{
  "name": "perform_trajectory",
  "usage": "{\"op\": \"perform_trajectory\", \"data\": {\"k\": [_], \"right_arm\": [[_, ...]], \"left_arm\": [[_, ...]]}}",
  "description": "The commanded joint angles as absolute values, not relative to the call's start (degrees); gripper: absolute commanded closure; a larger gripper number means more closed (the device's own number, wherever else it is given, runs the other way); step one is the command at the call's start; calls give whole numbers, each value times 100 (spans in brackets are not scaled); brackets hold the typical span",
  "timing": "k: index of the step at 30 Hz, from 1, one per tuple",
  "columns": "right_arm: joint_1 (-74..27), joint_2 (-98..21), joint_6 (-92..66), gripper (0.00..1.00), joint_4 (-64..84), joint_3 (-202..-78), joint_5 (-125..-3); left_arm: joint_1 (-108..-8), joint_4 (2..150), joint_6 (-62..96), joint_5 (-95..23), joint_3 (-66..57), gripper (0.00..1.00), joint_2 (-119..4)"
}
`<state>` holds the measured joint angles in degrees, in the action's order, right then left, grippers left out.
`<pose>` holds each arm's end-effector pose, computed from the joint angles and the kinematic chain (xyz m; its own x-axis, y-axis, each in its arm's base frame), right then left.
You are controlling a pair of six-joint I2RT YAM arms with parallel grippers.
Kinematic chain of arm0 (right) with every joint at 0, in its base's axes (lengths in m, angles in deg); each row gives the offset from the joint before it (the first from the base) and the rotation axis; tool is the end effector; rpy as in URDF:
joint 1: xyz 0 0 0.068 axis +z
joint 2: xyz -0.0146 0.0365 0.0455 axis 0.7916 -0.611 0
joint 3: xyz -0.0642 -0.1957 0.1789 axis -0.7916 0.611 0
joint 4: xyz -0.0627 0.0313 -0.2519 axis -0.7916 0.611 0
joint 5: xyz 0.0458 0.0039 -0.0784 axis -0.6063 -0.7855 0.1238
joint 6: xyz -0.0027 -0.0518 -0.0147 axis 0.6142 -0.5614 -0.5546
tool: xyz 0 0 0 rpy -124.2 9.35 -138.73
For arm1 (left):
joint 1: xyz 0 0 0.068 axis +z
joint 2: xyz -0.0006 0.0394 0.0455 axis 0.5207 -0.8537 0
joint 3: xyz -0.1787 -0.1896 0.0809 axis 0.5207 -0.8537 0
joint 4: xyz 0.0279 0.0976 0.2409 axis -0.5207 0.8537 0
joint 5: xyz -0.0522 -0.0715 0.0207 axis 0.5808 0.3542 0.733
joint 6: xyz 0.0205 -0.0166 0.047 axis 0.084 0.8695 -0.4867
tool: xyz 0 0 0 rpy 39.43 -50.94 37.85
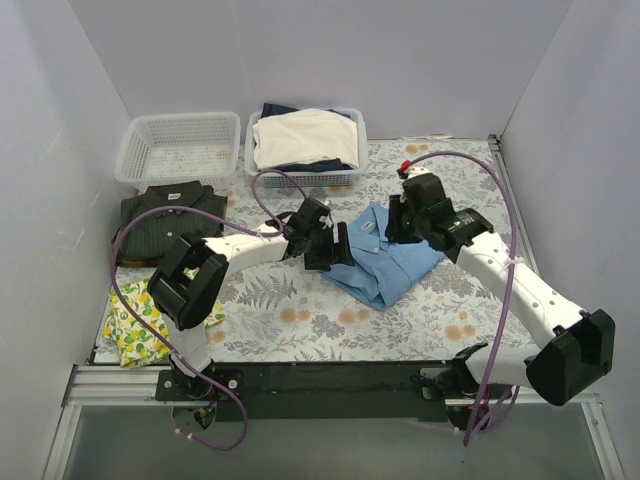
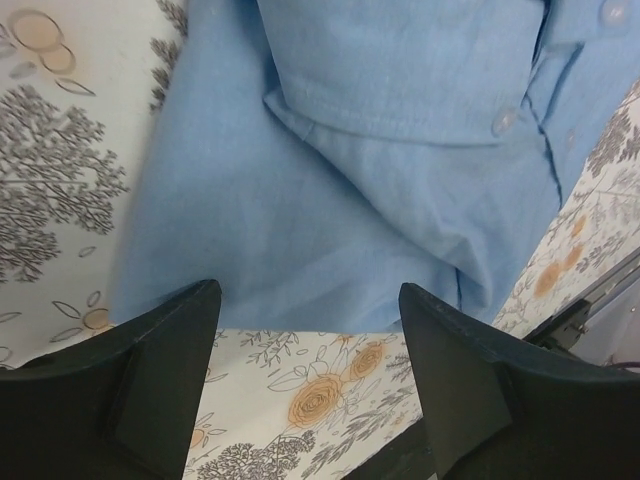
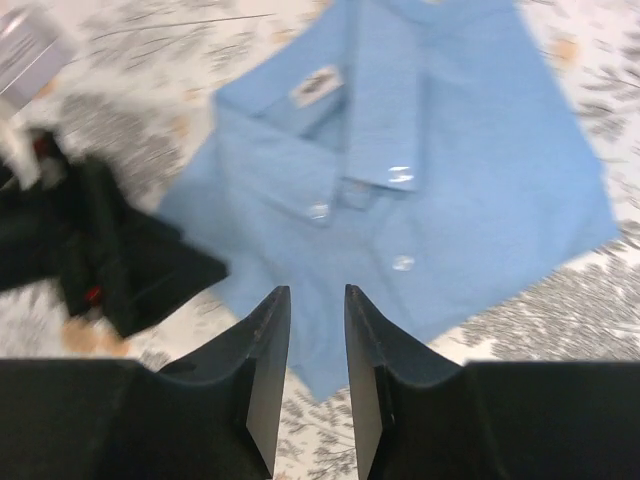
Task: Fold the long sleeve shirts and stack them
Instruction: Fold the shirt
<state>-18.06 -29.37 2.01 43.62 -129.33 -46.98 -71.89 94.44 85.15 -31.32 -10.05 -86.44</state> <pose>0.2276 0.1483 0.3237 -0.6711 -0.0131 -0.7412 -0.2245 0.9565 0.1863 0.2840 -0.2530 0.1802 -0.8338 -0.5476 0.0703 -0.4688 0.6350 -0.6140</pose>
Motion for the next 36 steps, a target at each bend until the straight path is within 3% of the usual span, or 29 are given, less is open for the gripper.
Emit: {"op": "perform_trajectory", "data": {"k": [1,6,17,27,36], "right_arm": [[-2938,-3396,295,65,4832,-12756,-4703],[-3853,-4091,85,69,4278,-12658,-5567],[-3889,-5060,40,74,4268,-12351,-6226],[-2994,-4225,347,75,4392,-11138,-7061],[-2843,-3407,400,73,4971,-12111,-6210]], "left_arm": [[-7383,9191,8523,-3192,-1184,29,-8550],[-7453,9425,8585,-3726,-1027,30,-9085],[-7392,10789,7821,-5468,-622,29,-9650],[-6785,11106,7759,-5223,-253,29,-9159],[-6777,10862,7618,-4197,-76,25,-8253]]}}
